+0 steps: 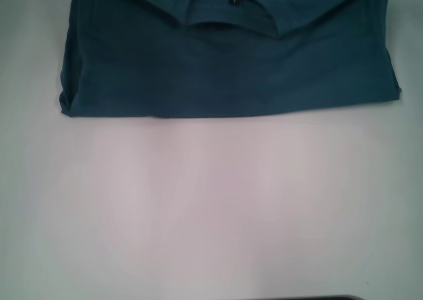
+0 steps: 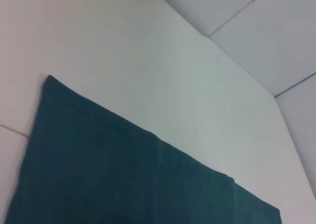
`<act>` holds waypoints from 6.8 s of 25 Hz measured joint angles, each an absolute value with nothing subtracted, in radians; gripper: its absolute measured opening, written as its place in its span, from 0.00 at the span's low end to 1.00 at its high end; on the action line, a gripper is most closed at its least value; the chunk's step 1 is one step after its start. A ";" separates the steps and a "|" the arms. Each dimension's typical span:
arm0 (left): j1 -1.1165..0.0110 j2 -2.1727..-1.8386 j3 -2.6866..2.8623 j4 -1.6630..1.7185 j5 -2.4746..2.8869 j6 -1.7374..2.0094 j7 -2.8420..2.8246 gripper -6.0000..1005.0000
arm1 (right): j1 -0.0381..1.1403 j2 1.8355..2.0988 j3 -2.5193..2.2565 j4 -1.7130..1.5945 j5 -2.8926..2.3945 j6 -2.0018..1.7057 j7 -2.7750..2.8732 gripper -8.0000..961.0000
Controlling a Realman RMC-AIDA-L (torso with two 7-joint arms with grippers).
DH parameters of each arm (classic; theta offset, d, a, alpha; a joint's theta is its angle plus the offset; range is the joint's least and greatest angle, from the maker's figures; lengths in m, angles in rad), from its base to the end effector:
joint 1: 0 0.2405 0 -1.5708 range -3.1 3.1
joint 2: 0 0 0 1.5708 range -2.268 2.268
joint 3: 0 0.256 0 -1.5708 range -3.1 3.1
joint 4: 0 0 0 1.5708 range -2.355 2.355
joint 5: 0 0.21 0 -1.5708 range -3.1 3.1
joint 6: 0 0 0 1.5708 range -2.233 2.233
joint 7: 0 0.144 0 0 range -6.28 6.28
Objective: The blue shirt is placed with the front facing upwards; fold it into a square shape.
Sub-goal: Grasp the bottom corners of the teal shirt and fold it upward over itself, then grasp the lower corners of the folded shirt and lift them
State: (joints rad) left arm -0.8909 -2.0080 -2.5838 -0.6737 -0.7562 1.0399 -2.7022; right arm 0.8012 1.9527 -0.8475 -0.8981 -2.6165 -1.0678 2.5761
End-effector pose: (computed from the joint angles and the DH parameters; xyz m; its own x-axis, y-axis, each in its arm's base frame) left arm -0.2159 0.4712 0.0552 0.0520 0.7503 0.6591 0.9986 -0.0345 -0.0395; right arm 0.2353 0.4652 0.0968 0.5438 -0.7257 -0.4215 -0.7768 -0.2451 -0.5801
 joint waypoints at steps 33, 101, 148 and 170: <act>-0.673 -2.091 -2.512 -0.883 -1.017 1.122 -2.600 0.59 | 0.696 1.942 -0.684 -0.930 -2.342 -1.342 2.350 0.78; -0.555 -2.056 -2.372 -0.720 -0.848 1.194 -2.355 0.48 | 0.304 1.954 -0.442 -0.595 -1.827 -1.723 1.845 0.94; -0.631 -2.006 -2.492 -0.735 -0.826 1.413 -2.511 0.01 | 0.388 1.831 -0.400 -0.640 -2.182 -1.598 2.135 0.94; -0.627 -2.021 -2.493 -0.739 -0.836 1.392 -2.520 0.02 | 0.649 1.833 -0.555 -0.689 -2.534 -1.481 2.456 0.93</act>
